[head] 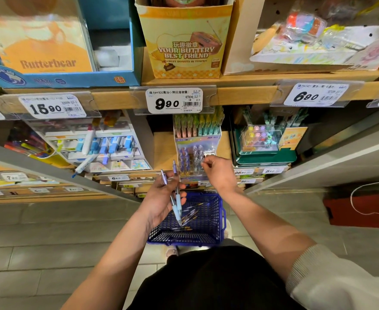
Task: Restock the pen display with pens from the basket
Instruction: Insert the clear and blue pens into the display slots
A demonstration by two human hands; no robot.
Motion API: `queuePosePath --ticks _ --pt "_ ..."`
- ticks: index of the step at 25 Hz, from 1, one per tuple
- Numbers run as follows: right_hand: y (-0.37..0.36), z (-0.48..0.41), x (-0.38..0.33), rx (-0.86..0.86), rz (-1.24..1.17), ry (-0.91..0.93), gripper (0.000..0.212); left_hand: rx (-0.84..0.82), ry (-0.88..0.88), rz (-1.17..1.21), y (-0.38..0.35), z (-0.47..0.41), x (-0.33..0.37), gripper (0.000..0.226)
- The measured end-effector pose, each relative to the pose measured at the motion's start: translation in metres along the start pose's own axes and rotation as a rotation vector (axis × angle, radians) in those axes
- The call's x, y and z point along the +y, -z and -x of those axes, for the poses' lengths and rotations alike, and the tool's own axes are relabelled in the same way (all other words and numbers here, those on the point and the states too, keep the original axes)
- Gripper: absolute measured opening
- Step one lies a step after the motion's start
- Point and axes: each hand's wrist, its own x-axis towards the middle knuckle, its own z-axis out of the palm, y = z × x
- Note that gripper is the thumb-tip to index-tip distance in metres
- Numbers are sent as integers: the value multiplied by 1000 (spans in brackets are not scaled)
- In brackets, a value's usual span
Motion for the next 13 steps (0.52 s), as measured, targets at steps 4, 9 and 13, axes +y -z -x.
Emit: queuePosePath --ticks 4,9,13 --pt "2 -4 -4 -68 48 -120 11 -22 6 2 -2 -1 2 19" --pt "23 3 -8 -353 62 -162 24 -69 -51 -105 -6 -2 3 25" --pt "37 25 -31 -401 -521 -175 23 -108 -43 -170 -13 -4 0 22"
